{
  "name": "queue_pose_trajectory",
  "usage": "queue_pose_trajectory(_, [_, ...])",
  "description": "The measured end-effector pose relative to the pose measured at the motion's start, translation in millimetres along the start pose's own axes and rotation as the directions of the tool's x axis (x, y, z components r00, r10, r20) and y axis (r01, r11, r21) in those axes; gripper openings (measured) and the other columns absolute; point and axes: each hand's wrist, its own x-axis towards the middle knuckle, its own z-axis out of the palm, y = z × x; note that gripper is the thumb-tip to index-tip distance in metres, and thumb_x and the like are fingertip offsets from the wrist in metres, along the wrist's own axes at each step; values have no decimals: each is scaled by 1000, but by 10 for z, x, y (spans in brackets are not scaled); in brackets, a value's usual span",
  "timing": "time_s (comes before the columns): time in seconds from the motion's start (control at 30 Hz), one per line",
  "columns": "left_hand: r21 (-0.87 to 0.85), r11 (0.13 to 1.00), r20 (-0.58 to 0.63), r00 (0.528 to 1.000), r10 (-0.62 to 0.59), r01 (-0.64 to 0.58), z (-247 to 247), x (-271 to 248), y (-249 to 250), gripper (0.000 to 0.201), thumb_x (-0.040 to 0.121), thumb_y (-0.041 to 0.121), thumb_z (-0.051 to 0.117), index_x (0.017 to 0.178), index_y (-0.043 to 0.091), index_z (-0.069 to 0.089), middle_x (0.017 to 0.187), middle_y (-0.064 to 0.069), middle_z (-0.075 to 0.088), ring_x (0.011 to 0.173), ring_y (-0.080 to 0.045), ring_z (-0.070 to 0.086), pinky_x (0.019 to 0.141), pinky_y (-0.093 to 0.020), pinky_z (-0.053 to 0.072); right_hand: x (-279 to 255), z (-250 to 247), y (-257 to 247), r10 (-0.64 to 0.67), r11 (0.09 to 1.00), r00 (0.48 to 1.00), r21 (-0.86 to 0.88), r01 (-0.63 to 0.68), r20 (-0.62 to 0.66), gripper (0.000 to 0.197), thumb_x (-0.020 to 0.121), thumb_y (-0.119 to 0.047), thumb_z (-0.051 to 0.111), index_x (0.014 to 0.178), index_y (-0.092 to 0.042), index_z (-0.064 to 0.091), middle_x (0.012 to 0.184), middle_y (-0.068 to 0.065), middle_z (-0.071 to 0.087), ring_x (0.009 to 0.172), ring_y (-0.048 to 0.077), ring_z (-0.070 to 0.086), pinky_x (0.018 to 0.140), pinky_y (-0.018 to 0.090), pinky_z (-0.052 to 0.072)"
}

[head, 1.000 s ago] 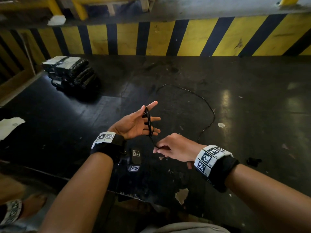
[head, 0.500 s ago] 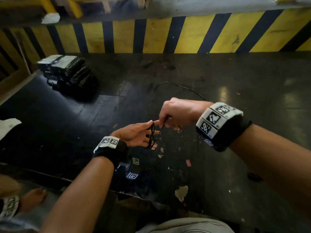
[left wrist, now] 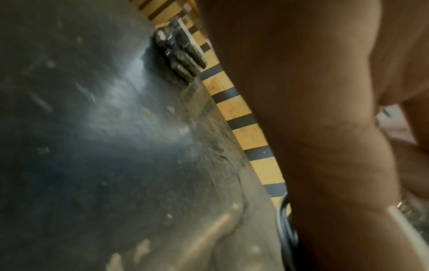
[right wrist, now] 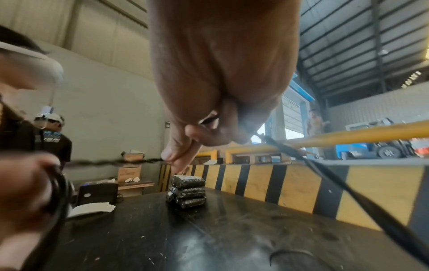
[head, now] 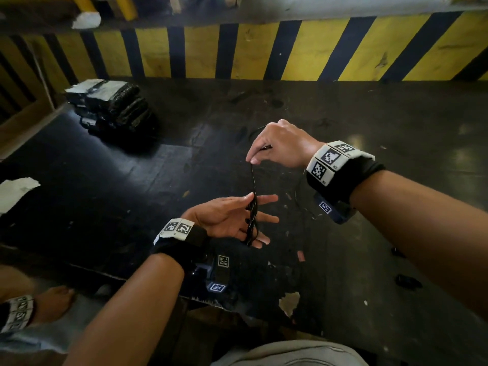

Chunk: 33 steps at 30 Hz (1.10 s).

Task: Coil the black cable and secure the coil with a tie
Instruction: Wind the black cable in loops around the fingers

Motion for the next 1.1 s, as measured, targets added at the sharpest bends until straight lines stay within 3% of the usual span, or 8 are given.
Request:
queue_pose_trajectory(0.1, [1,998,109,992,66,-66,57,-62,47,56,97,48,56,150,34,45,160,-29,30,137,-66,26,113,-73,22,6,54,142,-33,996,999,77,33,-5,10,85,-27,79,94,-28,83,85,-16,77,85,-4,71,83,21,56])
queue_pose_trajectory(0.2, [6,989,211,966,146,-150,100,-154,139,53,100,50,46,152,37,40,161,-31,23,138,-69,20,114,-73,18,-70,205,291,-2,989,1000,146,2,1,13,89,-28,76,98,-22,83,80,-18,75,71,-14,66,68,7,48])
queue_pose_trajectory(0.33, [1,962,266,928,262,-272,148,-238,336,50,99,52,46,148,41,44,160,-32,24,136,-71,22,111,-69,28,-280,540,327,153,941,986,296,-167,67,16,93,-19,71,85,-28,80,60,-19,73,52,7,65,56,22,55])
queue_pose_trajectory(0.4, [8,948,240,921,307,-318,155,-240,466,51,99,52,48,148,42,43,158,-32,27,134,-71,24,111,-68,30,-400,761,273,187,886,971,401,-233,152,16,96,-10,66,87,-11,79,55,-19,70,47,-1,60,51,15,49])
queue_pose_trajectory(0.47, [26,941,194,925,325,-336,133,-210,580,54,98,52,47,151,41,40,158,-33,28,134,-70,26,112,-68,30,-488,982,211,154,837,963,489,-245,220,21,98,-15,65,96,3,77,72,-9,78,56,1,65,60,26,54])
queue_pose_trajectory(0.53, [64,941,143,936,321,-332,78,-155,638,56,100,52,39,154,42,33,158,-33,30,135,-68,30,111,-65,34,-543,1146,141,105,839,958,493,-228,266,23,97,-25,65,106,-8,78,94,2,80,67,16,71,68,41,60])
queue_pose_trajectory(0.6, [101,941,94,945,313,-322,-16,-104,657,56,101,52,29,156,44,27,156,-31,35,135,-67,32,110,-62,39,-578,1225,73,79,858,954,468,-212,288,21,98,-28,65,107,-15,79,90,5,80,62,17,67,67,44,60])
queue_pose_trajectory(1.1, [41,953,-209,930,301,-299,-451,72,449,50,103,53,29,153,46,35,151,-33,41,130,-61,44,106,-63,44,-612,1148,-124,67,916,935,350,-197,349,26,100,-36,59,105,-18,77,79,1,78,57,11,62,56,22,51])
